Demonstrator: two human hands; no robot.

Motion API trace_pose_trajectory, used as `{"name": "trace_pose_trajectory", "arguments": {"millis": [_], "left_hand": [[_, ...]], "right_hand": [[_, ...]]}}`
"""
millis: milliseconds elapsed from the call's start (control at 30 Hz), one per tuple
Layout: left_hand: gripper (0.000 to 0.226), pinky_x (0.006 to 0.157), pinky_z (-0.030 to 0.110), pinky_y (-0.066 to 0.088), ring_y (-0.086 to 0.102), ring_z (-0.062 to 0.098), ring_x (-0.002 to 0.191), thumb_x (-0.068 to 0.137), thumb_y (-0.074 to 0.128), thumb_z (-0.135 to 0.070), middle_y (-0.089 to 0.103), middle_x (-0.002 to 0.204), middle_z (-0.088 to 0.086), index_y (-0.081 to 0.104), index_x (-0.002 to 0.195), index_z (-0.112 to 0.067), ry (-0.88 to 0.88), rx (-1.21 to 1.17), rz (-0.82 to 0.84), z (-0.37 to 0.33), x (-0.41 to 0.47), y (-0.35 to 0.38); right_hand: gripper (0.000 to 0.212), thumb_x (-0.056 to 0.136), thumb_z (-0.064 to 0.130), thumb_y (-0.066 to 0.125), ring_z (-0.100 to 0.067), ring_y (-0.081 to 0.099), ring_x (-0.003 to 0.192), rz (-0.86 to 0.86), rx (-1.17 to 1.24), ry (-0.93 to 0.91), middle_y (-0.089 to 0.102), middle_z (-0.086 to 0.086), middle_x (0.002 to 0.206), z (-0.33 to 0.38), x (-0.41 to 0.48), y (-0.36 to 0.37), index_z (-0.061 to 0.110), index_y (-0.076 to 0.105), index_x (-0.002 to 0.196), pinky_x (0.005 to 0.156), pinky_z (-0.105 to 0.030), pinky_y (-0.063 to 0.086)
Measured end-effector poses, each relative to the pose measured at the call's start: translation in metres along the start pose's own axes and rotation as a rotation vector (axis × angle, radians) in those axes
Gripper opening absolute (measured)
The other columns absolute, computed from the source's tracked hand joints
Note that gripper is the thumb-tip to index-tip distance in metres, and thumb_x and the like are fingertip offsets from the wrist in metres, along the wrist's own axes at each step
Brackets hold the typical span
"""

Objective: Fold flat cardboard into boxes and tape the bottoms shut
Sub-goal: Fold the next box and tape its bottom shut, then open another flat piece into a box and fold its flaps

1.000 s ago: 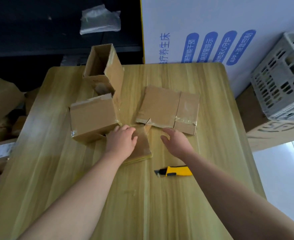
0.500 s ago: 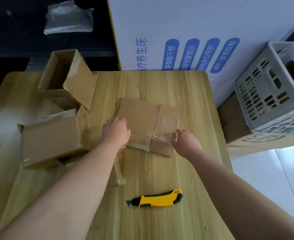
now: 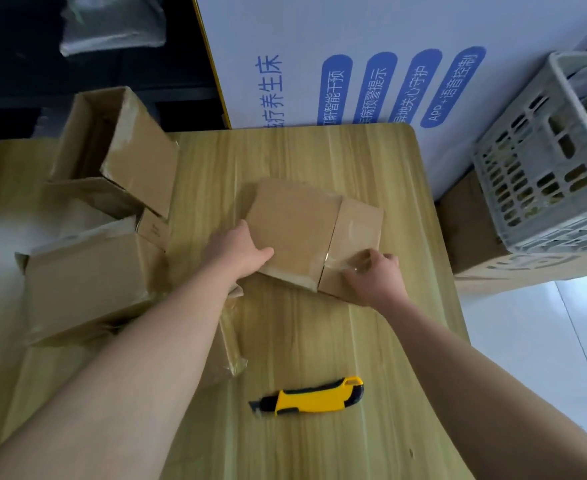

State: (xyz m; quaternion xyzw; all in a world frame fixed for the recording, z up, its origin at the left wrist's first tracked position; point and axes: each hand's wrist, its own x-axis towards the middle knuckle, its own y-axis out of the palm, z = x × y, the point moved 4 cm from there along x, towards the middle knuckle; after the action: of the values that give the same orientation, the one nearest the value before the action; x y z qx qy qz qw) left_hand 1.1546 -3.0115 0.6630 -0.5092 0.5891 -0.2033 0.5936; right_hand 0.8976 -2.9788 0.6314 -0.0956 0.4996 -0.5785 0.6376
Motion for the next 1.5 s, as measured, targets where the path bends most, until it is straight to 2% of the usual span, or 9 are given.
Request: {"name": "trace_pose_trajectory", "arguments": {"millis": [133, 267, 433, 600, 700, 800, 900, 1033, 1500], "left_hand": [[0.088, 0.106, 0.039, 0.034, 0.035, 0.031, 0.135, 0.08, 0.063, -0.06, 0.039, 0.147, 0.01, 0.03, 0.147, -0.014, 0.102, -0.116, -0.019, -0.022, -0.026, -0.016], [0.116, 0.112, 0.044, 0.032, 0.031, 0.028, 0.137, 0.059, 0.077, -0.067, 0.033, 0.151, 0.006, 0.025, 0.15, -0.017, 0.189, -0.203, 0.015, -0.026, -0.056, -0.029], [0.08, 0.103, 0.037, 0.04, 0.045, 0.024, 0.128, 0.08, 0.069, -0.053, 0.047, 0.142, 0.005, 0.041, 0.144, -0.015, 0.287, -0.305, -0.149, -0.029, -0.102, -0.046], [0.049, 0.089, 0.024, 0.043, 0.058, 0.02, 0.114, 0.088, 0.067, -0.033, 0.061, 0.128, 0.004, 0.056, 0.132, -0.013, 0.293, -0.426, -0.311, -0.02, -0.155, -0.055], [0.045, 0.082, 0.019, 0.042, 0.059, 0.014, 0.102, 0.088, 0.068, -0.033, 0.064, 0.122, 0.003, 0.06, 0.126, -0.012, 0.286, -0.515, -0.369, -0.006, -0.186, -0.065], [0.045, 0.07, 0.014, 0.041, 0.054, 0.007, 0.086, 0.086, 0.068, -0.039, 0.064, 0.111, 0.001, 0.061, 0.12, -0.01, 0.276, -0.578, -0.383, 0.011, -0.216, -0.068], [0.035, 0.057, 0.014, 0.037, 0.055, 0.006, 0.077, 0.085, 0.068, -0.043, 0.06, 0.09, -0.006, 0.06, 0.103, -0.014, 0.249, -0.614, -0.369, 0.03, -0.24, -0.063], [0.04, 0.058, 0.023, 0.04, 0.052, 0.01, 0.076, 0.082, 0.069, -0.047, 0.057, 0.09, -0.003, 0.055, 0.097, -0.014, 0.175, -0.674, -0.33, 0.06, -0.26, -0.056], [0.043, 0.055, 0.027, 0.035, 0.051, 0.011, 0.074, 0.076, 0.074, -0.047, 0.059, 0.088, 0.001, 0.056, 0.091, -0.011, 0.073, -0.727, -0.061, 0.13, -0.301, -0.017]], "right_hand": [[0.055, 0.09, 0.045, 0.059, -0.019, 0.05, 0.09, -0.049, 0.102, -0.009, 0.042, -0.011, 0.131, -0.004, -0.019, -0.028, 0.008, 0.049, 0.13, 0.09, -0.028, 0.044], [0.048, 0.089, 0.052, 0.058, -0.019, 0.06, 0.08, -0.054, 0.212, -0.01, 0.066, -0.012, 0.102, -0.008, -0.044, -0.051, 0.007, 0.063, 0.104, 0.064, -0.027, 0.047], [0.072, 0.081, 0.074, 0.049, -0.021, 0.061, 0.106, -0.022, 0.541, -0.033, 0.067, -0.005, 0.112, -0.002, -0.085, -0.074, 0.012, 0.067, 0.113, 0.095, -0.034, 0.044], [0.129, 0.05, 0.101, 0.029, -0.026, 0.048, 0.128, 0.011, 0.514, 0.014, 0.051, -0.009, 0.14, 0.005, -0.127, -0.083, 0.01, 0.051, 0.138, 0.113, -0.045, 0.031], [0.127, 0.046, 0.104, 0.021, -0.027, 0.066, 0.096, 0.06, 0.425, 0.023, 0.072, -0.016, 0.101, 0.0, -0.157, -0.086, 0.008, 0.066, 0.115, 0.103, -0.048, 0.043], [0.127, 0.047, 0.102, 0.023, -0.025, 0.069, 0.067, 0.152, 0.47, 0.003, 0.071, -0.019, 0.078, -0.003, -0.184, -0.08, -0.002, 0.066, 0.104, 0.074, -0.036, 0.056], [0.115, 0.062, 0.095, 0.022, -0.031, 0.07, 0.069, 0.197, 0.495, 0.021, 0.069, -0.024, 0.082, -0.006, -0.21, -0.066, -0.003, 0.063, 0.104, 0.061, -0.032, 0.054], [0.1, 0.079, 0.086, 0.015, -0.032, 0.067, 0.065, 0.254, 0.471, 0.053, 0.068, -0.022, 0.075, -0.003, -0.245, -0.046, -0.001, 0.063, 0.091, 0.061, -0.032, 0.054], [0.104, 0.08, 0.084, 0.012, -0.042, 0.071, 0.079, 0.402, 0.367, 0.226, 0.068, -0.031, 0.097, -0.019, -0.318, 0.001, -0.003, 0.059, 0.112, 0.068, -0.044, 0.061]]}}
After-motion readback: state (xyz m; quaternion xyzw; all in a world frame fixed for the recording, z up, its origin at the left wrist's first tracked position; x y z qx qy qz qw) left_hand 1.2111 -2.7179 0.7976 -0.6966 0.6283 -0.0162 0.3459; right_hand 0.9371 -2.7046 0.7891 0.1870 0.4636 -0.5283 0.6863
